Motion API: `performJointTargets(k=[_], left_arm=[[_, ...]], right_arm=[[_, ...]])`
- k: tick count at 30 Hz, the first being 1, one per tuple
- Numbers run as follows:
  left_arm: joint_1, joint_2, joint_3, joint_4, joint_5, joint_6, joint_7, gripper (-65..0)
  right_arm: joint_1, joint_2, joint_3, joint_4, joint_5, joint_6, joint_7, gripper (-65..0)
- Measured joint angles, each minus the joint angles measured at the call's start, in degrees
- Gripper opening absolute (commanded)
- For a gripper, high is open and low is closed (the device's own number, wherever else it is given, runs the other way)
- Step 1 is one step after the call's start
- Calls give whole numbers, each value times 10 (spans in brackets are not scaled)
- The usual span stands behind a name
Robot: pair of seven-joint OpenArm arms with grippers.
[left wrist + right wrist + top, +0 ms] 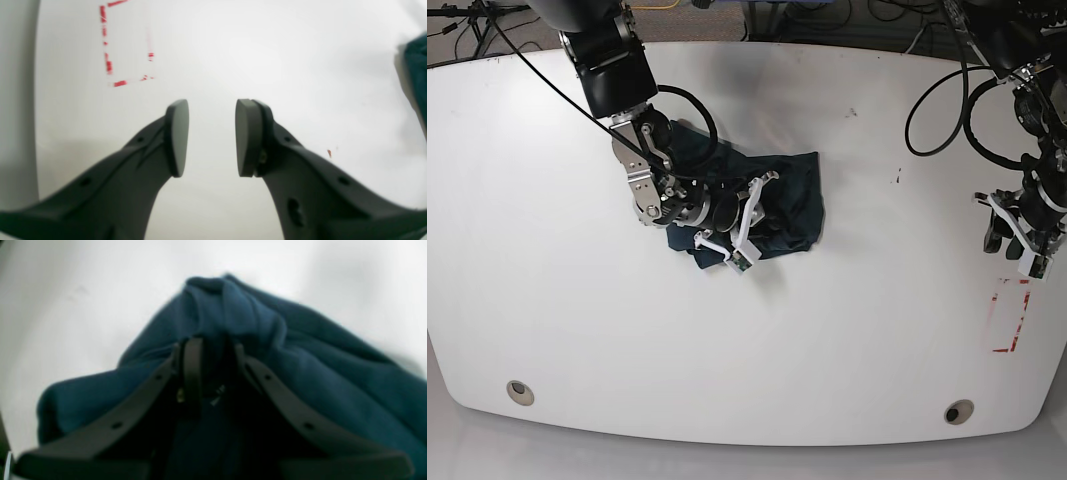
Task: Fold the T-shirt properly
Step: 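Press the bundled shirt flat with the right gripper, then grasp the shirt bundle's sides with both grippers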
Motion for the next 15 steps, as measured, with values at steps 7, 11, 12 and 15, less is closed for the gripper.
performJointTargets(k=[7, 11, 12, 15], left_arm=[[-1, 10, 20, 0, 3, 0, 0, -432], [1, 24, 64, 5, 2, 0, 1, -431], [0, 28, 77, 10, 2, -1, 1, -431], [-1, 34, 129, 30, 2, 0, 0, -431]], right_arm=[[25, -29, -17, -17, 11, -1, 29, -533], [20, -16, 0, 66, 10, -6, -52, -528], [19, -10, 12, 89, 15, -6, -60, -528], [28, 5, 50, 151, 9, -16, -94, -528]])
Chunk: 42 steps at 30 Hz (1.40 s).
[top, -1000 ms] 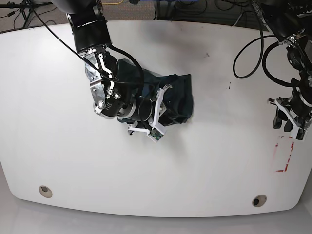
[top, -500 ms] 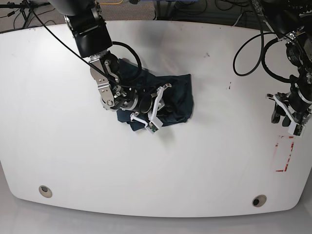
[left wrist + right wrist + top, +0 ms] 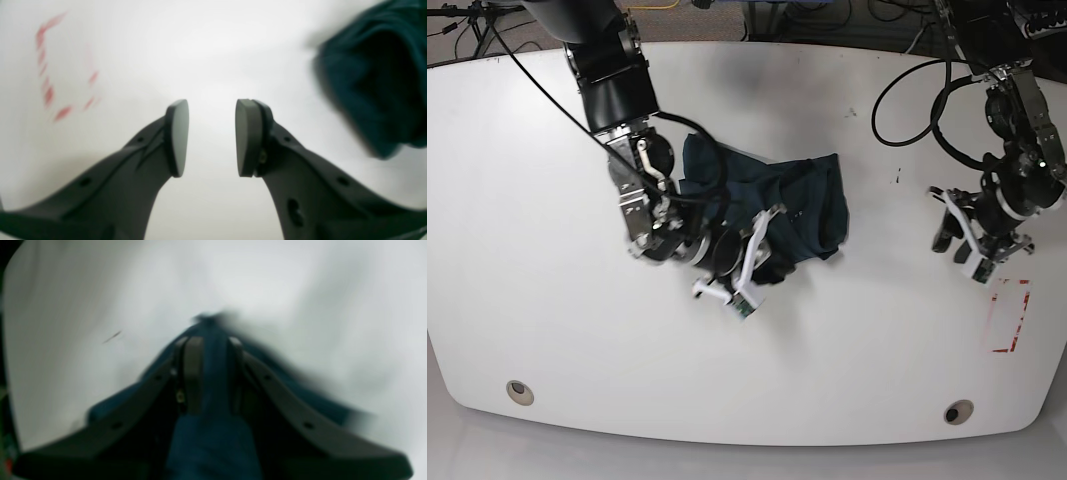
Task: Fold the T-shirt properly
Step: 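Grasp the shirt bundle's sides with both grippers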
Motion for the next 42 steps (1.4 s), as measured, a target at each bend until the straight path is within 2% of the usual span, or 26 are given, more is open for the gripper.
performJointTargets(k=[6, 13, 18, 21, 23, 29, 34, 37, 42], left_arm=[[-1, 46, 108, 20, -1, -2, -2, -431], [6, 95, 184, 27, 0, 0, -2, -432], [11, 138, 199, 22, 4, 0, -1, -432], [9, 149, 199, -4, 0, -1, -8, -432], [8, 150, 199, -30, 18, -2, -10, -432], [9, 144, 195, -147, 59, 2, -9, -432], [0, 123, 199, -212, 39, -6, -73, -432], [-21, 109, 199, -253, 22, -11, -102, -432], [-65, 90, 199, -323, 1, -18, -120, -432]], right_arm=[[6, 45, 34, 53, 2, 0, -23, -526], [3, 90, 34, 37, 0, 1, -35, -526], [1, 94, 34, 21, 0, 4, -20, -530], [-7, 89, 33, -12, 1, 27, 12, -530], [-15, 88, 32, -34, 0, 43, 38, -530], [-39, 89, 31, -120, -1, 49, 113, -531], [-48, 90, 32, -175, 3, 59, 195, -533], [-59, 99, 35, -188, 15, 64, 224, -533], [-94, 120, 38, -178, 27, 71, 251, -533]])
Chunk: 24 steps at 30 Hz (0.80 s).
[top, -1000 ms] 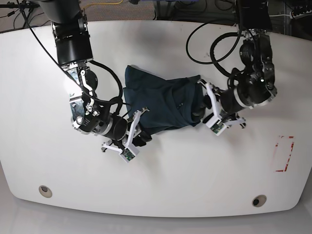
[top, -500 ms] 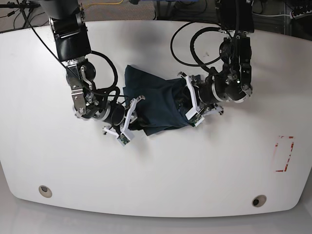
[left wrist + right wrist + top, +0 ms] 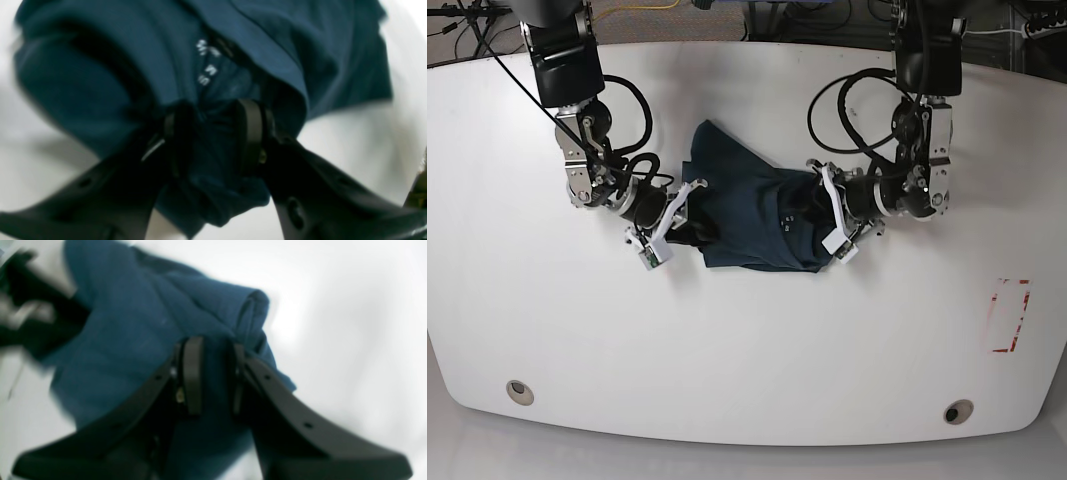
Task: Fold the T-shirt properly
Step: 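Grasp the shirt bundle's sides with both grippers, then fold the shirt edge with the left gripper over toward the right gripper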
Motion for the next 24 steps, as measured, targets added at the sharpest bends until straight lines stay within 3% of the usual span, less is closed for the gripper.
performJointTargets(k=[9, 16, 20, 24], left_arm=[[-78, -38, 51, -97, -6, -7, -43, -432], [-143, -37, 116, -155, 16, -3, -63, -432], [-158, -22, 118, -157, 35, 9, -51, -432], [-162, -13, 104, -112, 52, 14, 3, -432]], right_arm=[[-101, 17, 1, 108, 0, -11, -10, -534], [-167, -5, -1, 193, -7, -90, -38, -534], [-183, -29, 0, 223, -18, -108, -54, -534], [-195, -44, -6, 258, -26, -107, -86, -534]])
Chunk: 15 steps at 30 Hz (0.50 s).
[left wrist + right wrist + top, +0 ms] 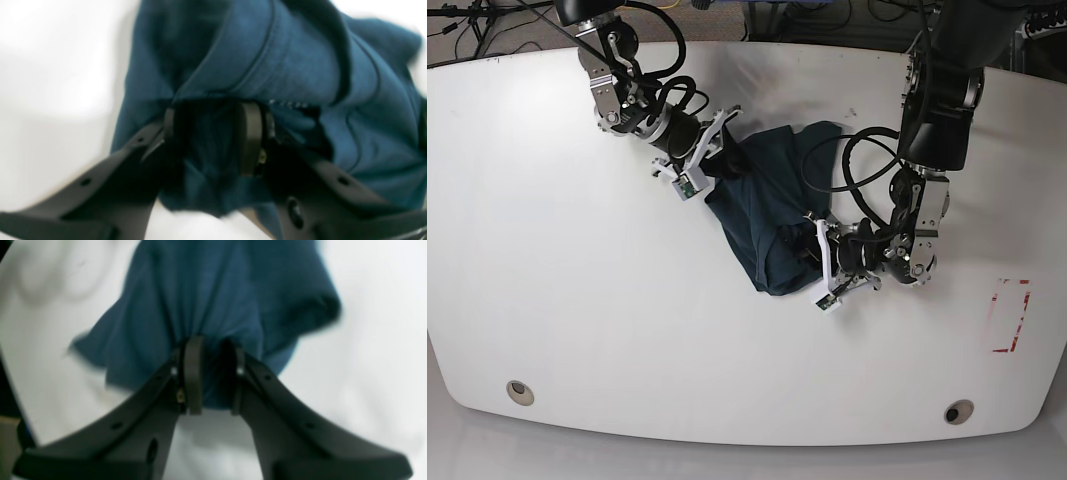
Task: Fold the T-shirt properly
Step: 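Fold the shirt edge with the left gripper over toward the right gripper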
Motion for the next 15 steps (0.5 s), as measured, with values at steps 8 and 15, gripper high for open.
performJointTargets(k=[8, 15], left_arm=[[-7, -7, -51, 161, 3, 4, 48, -432], [48, -28, -110, 307, -5, 3, 81, -432]], right_arm=[[38, -10, 6, 88, -7, -2, -99, -533], [99, -37, -2, 103, 0, 2, -134, -531]])
